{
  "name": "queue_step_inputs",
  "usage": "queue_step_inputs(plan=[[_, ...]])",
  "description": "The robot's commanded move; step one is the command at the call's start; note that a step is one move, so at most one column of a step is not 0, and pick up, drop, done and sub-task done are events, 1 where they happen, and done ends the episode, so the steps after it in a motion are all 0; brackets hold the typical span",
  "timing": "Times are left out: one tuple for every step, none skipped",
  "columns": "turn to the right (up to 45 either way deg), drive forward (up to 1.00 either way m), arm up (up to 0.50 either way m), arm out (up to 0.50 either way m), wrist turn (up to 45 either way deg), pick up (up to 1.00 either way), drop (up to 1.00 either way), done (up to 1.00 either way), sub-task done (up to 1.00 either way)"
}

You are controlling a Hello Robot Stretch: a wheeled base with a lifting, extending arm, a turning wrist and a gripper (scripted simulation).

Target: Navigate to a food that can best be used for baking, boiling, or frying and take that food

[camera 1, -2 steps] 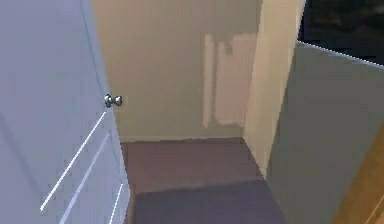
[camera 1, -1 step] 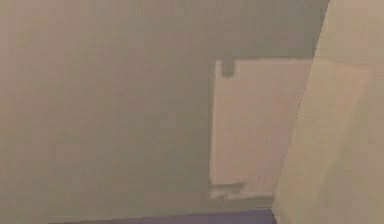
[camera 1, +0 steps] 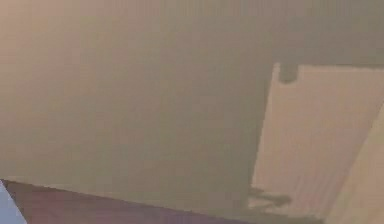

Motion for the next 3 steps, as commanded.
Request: queue_step_inputs(plan=[[0.0, 0.8, 0.0, 0.0, 0.0, 0.0, 0.0, 0.0, 0.0], [-21.0, 0.0, 0.0, 0.0, 0.0, 0.0, 0.0, 0.0, 0.0], [0.0, 0.05, 0.0, 0.0, 0.0, 0.0, 0.0, 0.0, 0.0]])
